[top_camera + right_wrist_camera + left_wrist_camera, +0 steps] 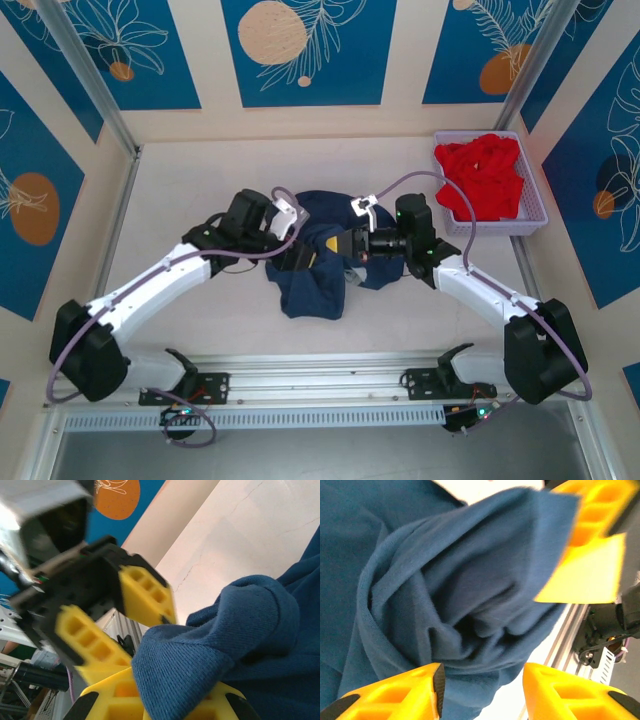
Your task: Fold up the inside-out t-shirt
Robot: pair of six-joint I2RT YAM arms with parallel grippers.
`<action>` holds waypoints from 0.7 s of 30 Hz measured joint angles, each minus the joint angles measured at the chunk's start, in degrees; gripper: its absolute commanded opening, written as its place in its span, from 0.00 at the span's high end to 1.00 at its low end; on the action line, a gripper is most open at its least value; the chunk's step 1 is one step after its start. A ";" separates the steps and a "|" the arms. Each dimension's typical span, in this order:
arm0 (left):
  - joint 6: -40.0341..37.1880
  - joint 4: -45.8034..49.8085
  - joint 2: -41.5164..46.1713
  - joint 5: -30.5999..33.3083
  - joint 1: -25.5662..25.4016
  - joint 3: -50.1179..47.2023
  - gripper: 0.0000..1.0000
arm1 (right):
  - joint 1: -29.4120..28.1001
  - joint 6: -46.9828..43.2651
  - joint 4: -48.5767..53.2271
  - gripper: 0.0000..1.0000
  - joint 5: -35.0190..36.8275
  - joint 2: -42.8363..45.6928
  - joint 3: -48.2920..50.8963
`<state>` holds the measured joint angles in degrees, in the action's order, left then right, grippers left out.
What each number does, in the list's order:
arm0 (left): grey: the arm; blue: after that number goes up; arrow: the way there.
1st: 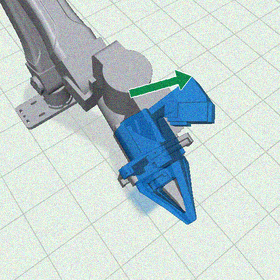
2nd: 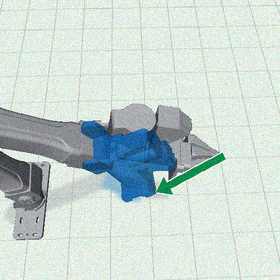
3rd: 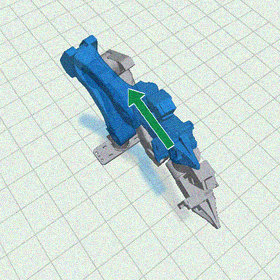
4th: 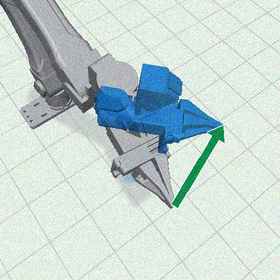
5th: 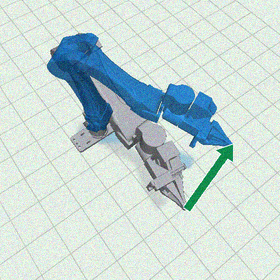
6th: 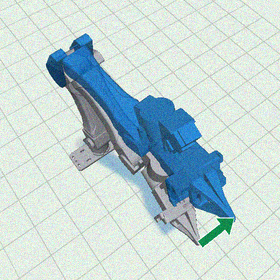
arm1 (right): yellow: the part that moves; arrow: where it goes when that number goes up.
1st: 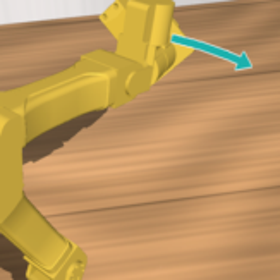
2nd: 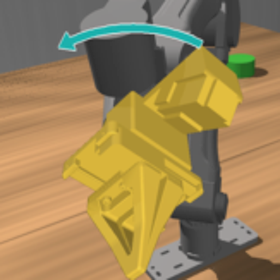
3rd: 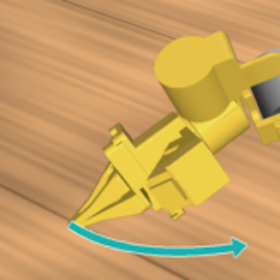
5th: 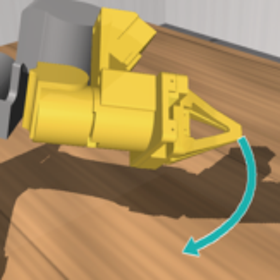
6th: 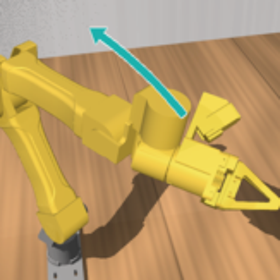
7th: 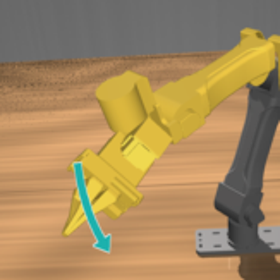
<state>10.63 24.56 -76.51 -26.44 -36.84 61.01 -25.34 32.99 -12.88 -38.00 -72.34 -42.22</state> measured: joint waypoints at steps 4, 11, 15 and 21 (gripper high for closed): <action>0.94 -0.26 -3.41 1.64 0.02 0.00 0.54 | 0.61 0.28 -0.11 1.00 -0.24 0.66 0.87; 4.57 -6.58 -7.19 0.00 0.24 0.22 0.78 | 1.33 0.26 -1.07 1.00 -1.11 2.34 2.78; 7.28 -12.98 -8.74 -4.31 0.79 0.09 0.99 | 2.82 0.42 -2.14 1.00 -1.88 3.48 4.28; 10.14 -23.12 -8.39 -13.00 2.69 -3.82 1.00 | 5.86 2.47 -3.43 1.00 -2.84 4.68 5.40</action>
<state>20.78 1.43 -84.90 -39.44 -34.15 57.19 -19.49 35.46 -16.32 -40.84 -67.66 -36.82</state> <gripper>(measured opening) 0.048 0.066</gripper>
